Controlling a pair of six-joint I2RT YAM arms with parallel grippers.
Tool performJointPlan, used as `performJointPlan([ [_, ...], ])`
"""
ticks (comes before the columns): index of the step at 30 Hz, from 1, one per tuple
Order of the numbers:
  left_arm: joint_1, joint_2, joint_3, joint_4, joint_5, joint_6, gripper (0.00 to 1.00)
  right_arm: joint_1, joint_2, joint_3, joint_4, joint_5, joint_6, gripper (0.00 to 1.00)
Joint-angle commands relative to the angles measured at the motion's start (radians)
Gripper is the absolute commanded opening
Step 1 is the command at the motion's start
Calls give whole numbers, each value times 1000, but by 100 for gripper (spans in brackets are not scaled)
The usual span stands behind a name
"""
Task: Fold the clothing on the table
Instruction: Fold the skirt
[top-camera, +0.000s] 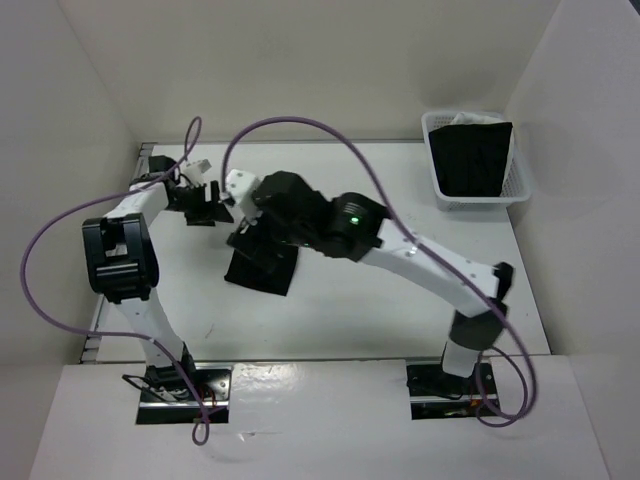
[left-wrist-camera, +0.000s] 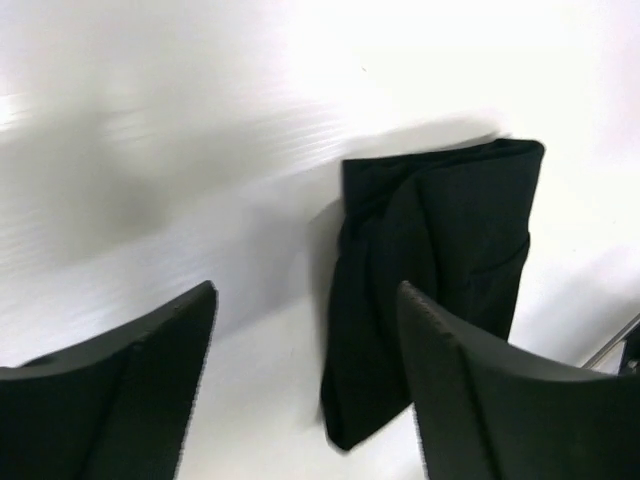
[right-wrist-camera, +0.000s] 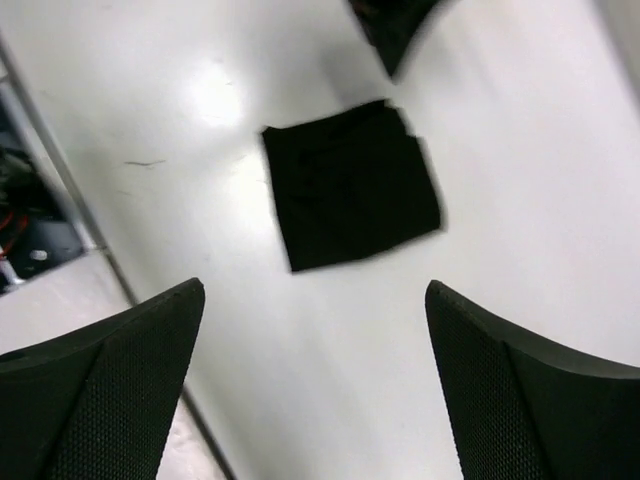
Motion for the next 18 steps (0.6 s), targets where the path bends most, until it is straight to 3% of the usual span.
performJointPlan([
  [1,65,-110,-2,-54,48,30,83,-31,-172,-219,160,211,-85,95],
  [4,128,-208,-11,-94,76,69,91,-181,-336,-507,265,181,-94,96],
  [6,128,-292,-2,-131,76,118,96,-377,-470,-612,333,59,-79,99],
  [8,59,-360,-2,-169,76,156,97,-530,-546,-733,388,-23,-70,99],
  [13,-91,-411,-28,-237,97,241,99,-655,-727,-909,424,-78,-32,99],
  [18,-226,-411,-69,-298,83,303,99,-775,-805,-983,473,-159,5,99],
])
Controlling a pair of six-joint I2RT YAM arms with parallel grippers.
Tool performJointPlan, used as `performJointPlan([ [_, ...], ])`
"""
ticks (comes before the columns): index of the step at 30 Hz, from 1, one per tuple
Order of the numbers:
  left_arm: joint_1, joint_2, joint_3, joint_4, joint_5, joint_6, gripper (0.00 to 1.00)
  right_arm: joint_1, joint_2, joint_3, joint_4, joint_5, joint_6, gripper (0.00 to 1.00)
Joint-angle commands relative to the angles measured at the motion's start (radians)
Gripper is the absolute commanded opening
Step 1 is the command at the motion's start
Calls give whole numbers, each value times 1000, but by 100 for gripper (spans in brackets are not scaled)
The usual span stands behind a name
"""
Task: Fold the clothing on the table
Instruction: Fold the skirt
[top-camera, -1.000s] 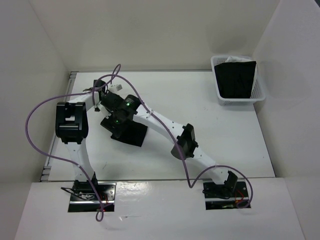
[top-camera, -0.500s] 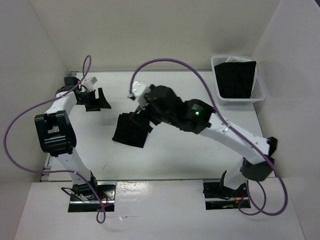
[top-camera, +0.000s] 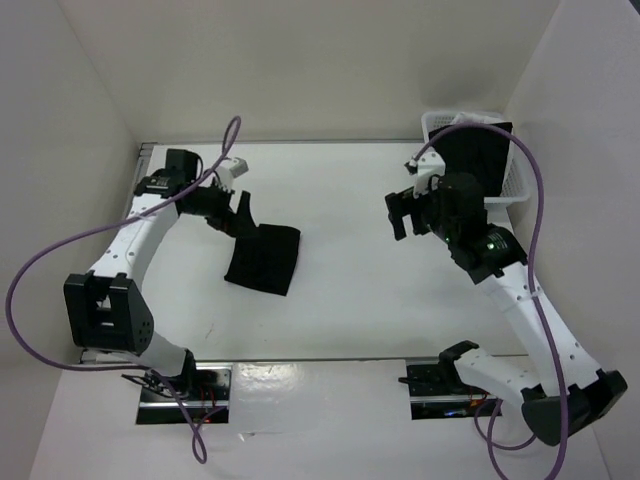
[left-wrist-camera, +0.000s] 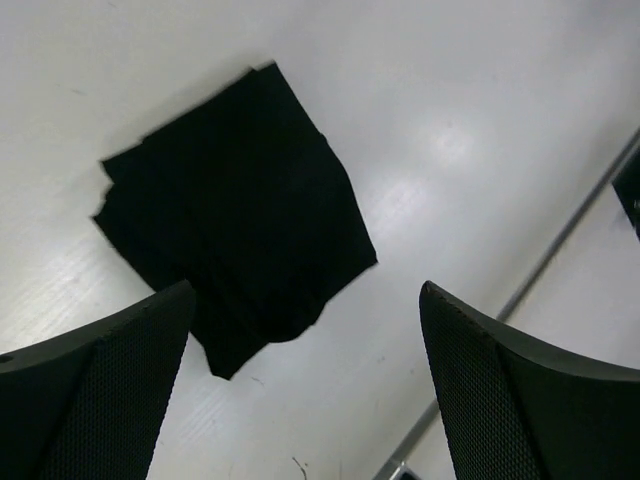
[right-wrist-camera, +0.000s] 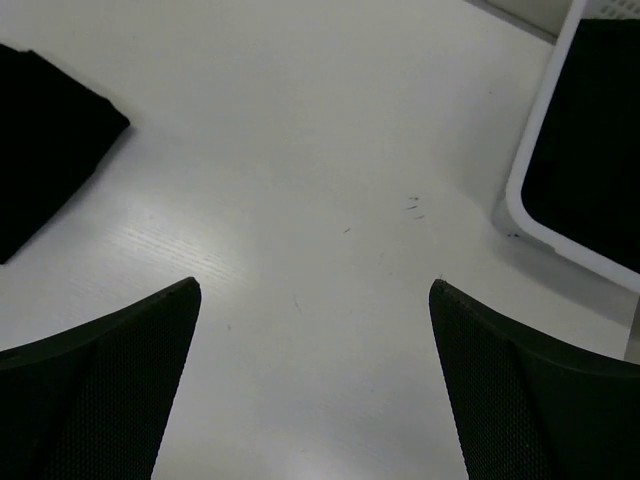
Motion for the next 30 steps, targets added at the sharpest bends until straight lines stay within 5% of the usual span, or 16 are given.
performJointPlan([
  [1,-55,7,-52,-77,20,84,99,-60,-59,-41,120,-115,39,99],
  [15,-182,272,-42,-223,114,225,100,-136,-89,-128,173,-160,51,99],
  [23,-182,266,-51,-206,-125,95,100,-136,-108,-137,182,-160,51,99],
  [30,-95,244,-63,-208,-189,60,100,-136,-117,-147,182,-169,51,99],
])
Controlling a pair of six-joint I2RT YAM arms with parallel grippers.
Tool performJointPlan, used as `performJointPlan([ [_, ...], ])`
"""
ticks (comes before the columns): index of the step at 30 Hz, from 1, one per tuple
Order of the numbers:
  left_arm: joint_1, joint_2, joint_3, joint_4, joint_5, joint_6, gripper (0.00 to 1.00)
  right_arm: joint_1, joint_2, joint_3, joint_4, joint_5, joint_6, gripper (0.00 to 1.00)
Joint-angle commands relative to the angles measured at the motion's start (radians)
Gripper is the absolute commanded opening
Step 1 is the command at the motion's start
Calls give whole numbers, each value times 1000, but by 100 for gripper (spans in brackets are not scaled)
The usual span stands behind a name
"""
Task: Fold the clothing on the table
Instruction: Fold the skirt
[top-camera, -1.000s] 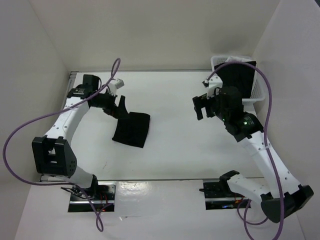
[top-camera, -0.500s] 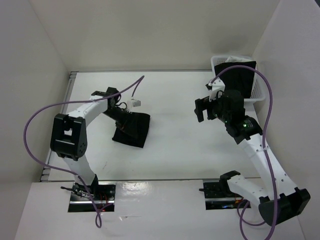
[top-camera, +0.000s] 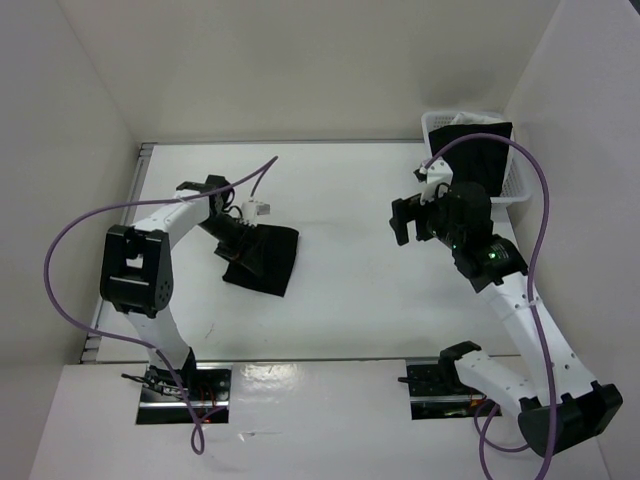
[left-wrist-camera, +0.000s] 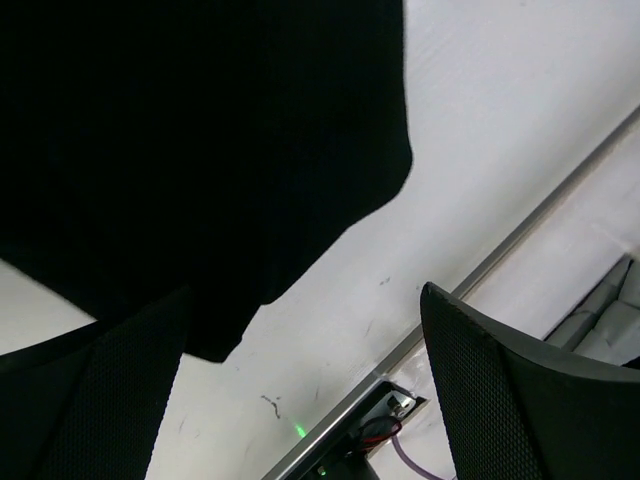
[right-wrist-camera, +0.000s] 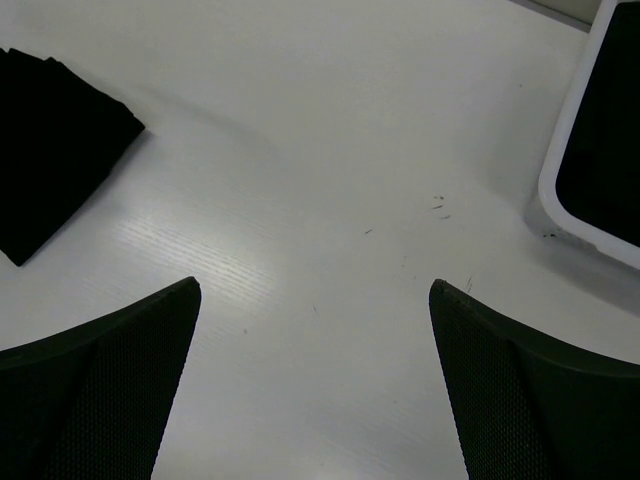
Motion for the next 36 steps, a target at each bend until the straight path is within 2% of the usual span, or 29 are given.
performJointPlan([
  [1,34,-44,-9,-13,-51,-35,100,-7,-35,-7,67,-13,10,99],
  [13,142,27,-9,-14,-122,-73,100,-16,-24,-17,67,-22,1,99],
  [16,179,-34,49,-43,-99,-52,100,-16,-24,-17,67,-11,1,99],
  [22,188,-180,90,-23,-168,-87,100,-16,-15,-17,76,-2,1,99],
  [26,188,-302,16,116,-206,-150,100,-16,-27,-26,85,27,1,99],
  [29,198,-393,-59,227,-219,-217,100,-16,-37,-35,116,116,28,99],
  [34,332,-594,-173,372,-229,-260,100,-71,3,-34,126,312,91,99],
  [36,391,-663,-216,406,-220,-274,100,-97,26,-12,113,343,113,99],
])
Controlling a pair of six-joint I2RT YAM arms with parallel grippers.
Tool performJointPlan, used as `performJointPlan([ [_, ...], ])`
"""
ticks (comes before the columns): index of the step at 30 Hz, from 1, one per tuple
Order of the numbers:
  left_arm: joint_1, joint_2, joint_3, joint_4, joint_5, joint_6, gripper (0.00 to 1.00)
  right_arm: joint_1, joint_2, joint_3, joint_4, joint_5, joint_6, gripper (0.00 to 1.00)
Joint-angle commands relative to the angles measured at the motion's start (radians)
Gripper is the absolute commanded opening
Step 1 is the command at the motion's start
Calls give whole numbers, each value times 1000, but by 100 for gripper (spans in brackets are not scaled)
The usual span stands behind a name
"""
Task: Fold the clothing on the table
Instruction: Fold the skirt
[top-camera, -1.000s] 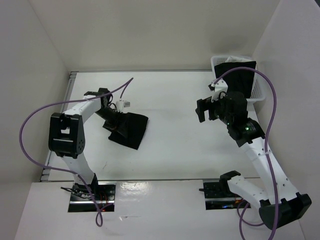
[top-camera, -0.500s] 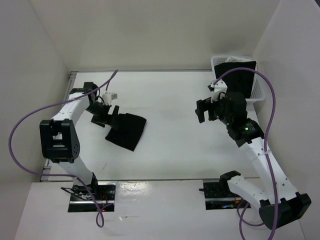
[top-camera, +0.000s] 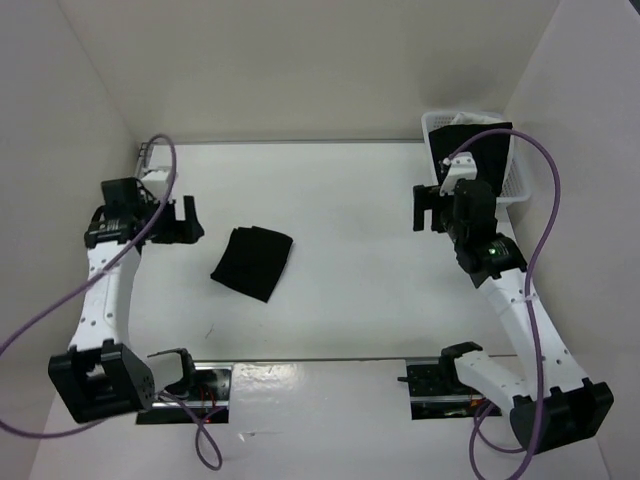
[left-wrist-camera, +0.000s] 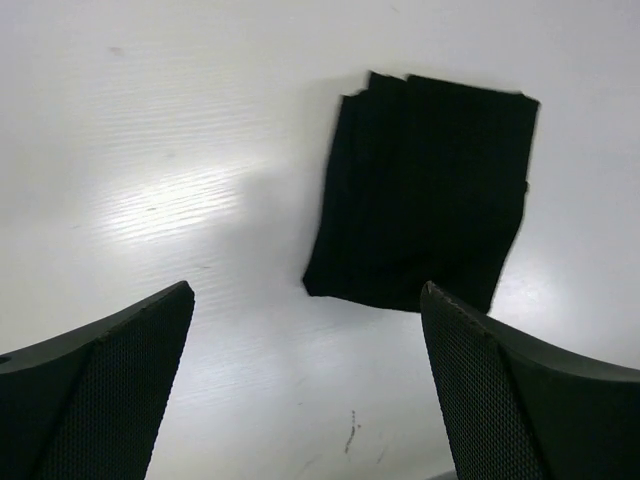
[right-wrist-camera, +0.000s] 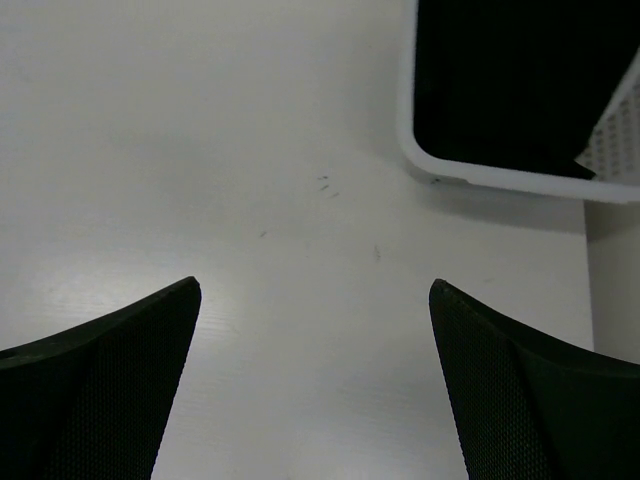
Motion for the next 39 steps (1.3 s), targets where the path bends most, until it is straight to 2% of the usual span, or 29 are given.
performJointPlan([
  [1,119,-159,-41,116,5,-65,100,-71,37,22,27,130,78,99],
  [4,199,-289,-61,93,5,-56,100,-135,49,47,-27,139,109,99],
  [9,234,-472,-139,83,-24,-33,100,-145,-110,-19,-68,166,86,99],
  [12,260,-482,-139,46,-1,-10,100,-198,-191,-45,-90,150,86,99],
  [17,309,-448,-150,37,24,3,100,-324,-238,-45,-99,80,73,99],
  [24,323,-473,-150,37,36,3,100,-384,-238,-45,-110,28,64,99],
  [39,323,-454,-159,37,36,3,100,-416,-265,-45,-119,-22,46,99],
])
